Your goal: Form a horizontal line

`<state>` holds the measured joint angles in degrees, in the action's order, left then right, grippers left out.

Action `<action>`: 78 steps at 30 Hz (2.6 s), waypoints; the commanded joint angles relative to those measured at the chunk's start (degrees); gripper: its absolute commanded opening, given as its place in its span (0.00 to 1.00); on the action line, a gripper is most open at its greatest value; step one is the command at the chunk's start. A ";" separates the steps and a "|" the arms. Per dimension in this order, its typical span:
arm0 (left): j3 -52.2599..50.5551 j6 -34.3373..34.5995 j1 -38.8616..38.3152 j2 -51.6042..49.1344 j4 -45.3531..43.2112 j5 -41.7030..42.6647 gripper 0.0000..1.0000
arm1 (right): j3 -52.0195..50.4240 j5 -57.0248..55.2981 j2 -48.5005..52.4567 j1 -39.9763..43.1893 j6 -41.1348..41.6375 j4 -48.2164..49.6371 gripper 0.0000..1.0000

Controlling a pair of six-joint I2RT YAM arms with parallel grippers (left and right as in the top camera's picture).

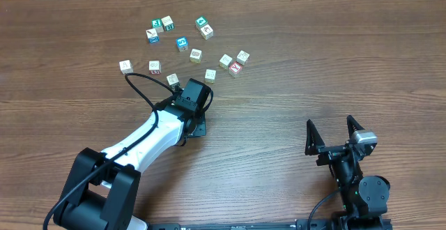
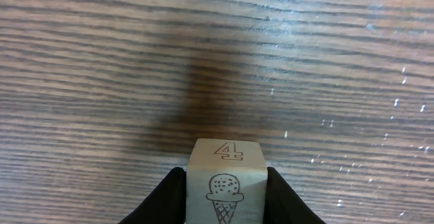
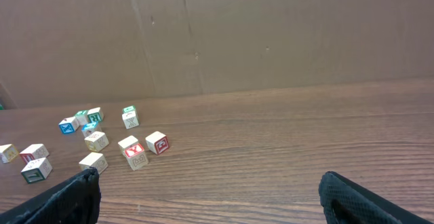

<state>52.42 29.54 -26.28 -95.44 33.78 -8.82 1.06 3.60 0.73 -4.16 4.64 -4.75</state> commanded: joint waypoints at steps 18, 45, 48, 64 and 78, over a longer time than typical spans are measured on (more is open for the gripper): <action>7.17 -1.29 1.05 -0.44 5.53 -3.78 0.63 | -0.59 -0.48 -0.57 0.07 -0.22 0.11 1.00; 55.67 -13.18 4.96 -14.19 15.10 7.37 0.62 | -0.59 -0.48 -0.57 0.07 -0.22 0.11 1.00; 55.67 -14.64 3.48 -19.69 14.14 11.41 0.60 | -0.59 -0.48 -0.57 0.07 -0.22 0.11 1.00; 55.67 -16.28 -4.85 -33.88 12.26 12.50 0.09 | -0.59 -0.48 -0.57 0.07 -0.22 0.11 1.00; 55.74 -16.26 -2.62 -39.87 9.99 -3.41 0.09 | -0.59 -0.48 -0.57 0.07 -0.22 0.11 1.00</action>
<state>108.03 14.37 -30.79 -135.15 44.84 -4.62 1.06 3.60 0.73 -4.16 4.62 -4.80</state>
